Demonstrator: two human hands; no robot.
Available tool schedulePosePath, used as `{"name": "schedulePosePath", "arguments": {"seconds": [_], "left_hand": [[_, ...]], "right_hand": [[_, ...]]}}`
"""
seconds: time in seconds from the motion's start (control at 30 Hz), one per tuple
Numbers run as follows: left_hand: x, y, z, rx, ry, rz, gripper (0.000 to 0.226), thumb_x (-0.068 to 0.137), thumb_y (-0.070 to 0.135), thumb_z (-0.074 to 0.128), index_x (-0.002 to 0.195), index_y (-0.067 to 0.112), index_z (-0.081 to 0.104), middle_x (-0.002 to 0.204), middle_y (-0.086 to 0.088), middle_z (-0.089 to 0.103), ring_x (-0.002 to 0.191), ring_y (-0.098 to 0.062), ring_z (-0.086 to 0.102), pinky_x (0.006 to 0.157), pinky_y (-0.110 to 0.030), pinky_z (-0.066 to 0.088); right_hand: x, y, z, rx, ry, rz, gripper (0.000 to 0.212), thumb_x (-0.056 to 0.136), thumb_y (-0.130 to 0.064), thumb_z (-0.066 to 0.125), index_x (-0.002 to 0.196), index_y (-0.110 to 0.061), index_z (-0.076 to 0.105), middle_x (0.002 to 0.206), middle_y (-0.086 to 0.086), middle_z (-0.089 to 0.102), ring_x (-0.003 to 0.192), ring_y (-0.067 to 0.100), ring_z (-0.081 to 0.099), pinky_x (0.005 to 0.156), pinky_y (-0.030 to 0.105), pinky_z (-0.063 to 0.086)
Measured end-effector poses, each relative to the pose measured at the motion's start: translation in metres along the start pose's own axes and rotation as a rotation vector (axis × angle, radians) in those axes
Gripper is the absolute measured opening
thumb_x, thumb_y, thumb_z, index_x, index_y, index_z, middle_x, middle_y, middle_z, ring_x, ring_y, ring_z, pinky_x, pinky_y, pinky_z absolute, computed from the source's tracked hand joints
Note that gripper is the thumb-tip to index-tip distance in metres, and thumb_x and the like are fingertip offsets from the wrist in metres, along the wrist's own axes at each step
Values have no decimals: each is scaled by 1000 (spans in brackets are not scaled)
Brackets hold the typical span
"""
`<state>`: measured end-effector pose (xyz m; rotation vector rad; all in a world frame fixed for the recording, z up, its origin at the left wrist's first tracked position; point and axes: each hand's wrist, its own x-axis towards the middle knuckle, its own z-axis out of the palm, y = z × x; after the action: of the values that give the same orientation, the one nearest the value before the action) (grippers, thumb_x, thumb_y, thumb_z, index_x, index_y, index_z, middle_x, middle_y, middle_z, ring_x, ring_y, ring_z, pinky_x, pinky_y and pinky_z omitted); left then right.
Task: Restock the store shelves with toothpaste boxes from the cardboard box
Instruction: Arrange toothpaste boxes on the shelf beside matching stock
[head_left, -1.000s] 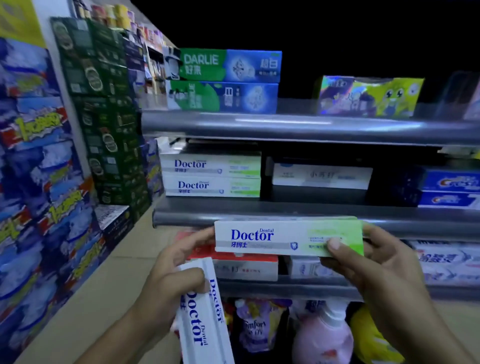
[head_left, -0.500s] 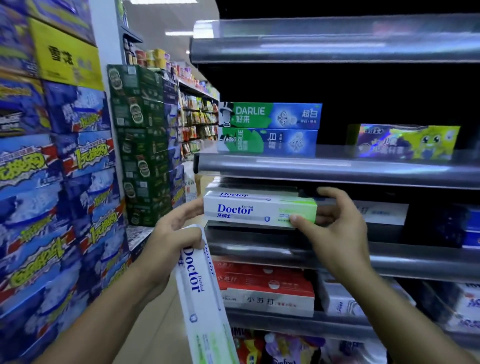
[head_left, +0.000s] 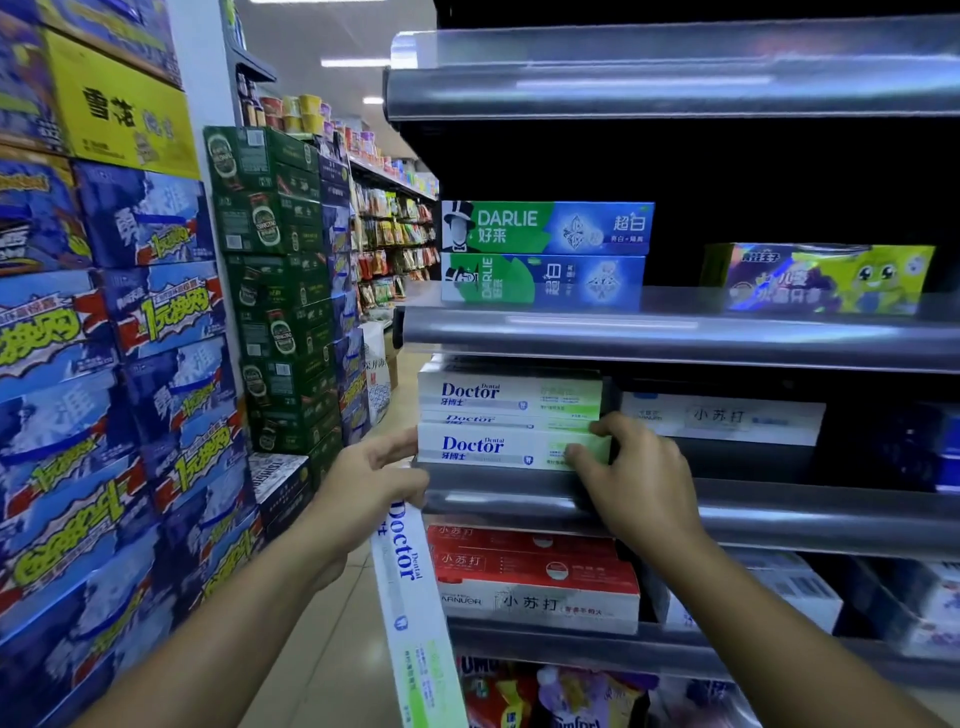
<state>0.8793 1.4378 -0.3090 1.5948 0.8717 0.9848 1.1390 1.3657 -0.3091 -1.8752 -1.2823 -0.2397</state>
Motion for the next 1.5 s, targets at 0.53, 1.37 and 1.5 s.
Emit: {"name": "schedulePosePath", "arguments": {"seconds": [0.53, 1.37, 1.5], "left_hand": [[-10, 2, 9, -345, 531, 27, 24, 55, 17, 66, 68, 19, 46, 61, 0, 49, 48, -16, 52, 46, -26, 39], [29, 15, 27, -119, 456, 150, 40, 78, 13, 88, 112, 25, 69, 119, -1, 71, 118, -25, 63, 98, -48, 55], [43, 9, 19, -88, 411, 148, 40, 80, 6, 85, 109, 25, 65, 107, 4, 74, 83, -1, 73, 62, -20, 59]], "right_hand": [[-55, -4, -37, 205, 38, -167, 42, 86, -58, 63, 118, -31, 61, 106, -20, 58, 94, 0, 60, 76, 23, 52], [8, -3, -27, 522, 92, 93, 24, 81, -17, 85, 75, -31, 67, 71, -12, 72, 67, 3, 68, 59, 16, 53], [19, -2, -24, 342, -11, 149, 21, 82, -28, 83, 79, -32, 62, 78, -11, 69, 79, 15, 67, 72, 35, 56]]}}
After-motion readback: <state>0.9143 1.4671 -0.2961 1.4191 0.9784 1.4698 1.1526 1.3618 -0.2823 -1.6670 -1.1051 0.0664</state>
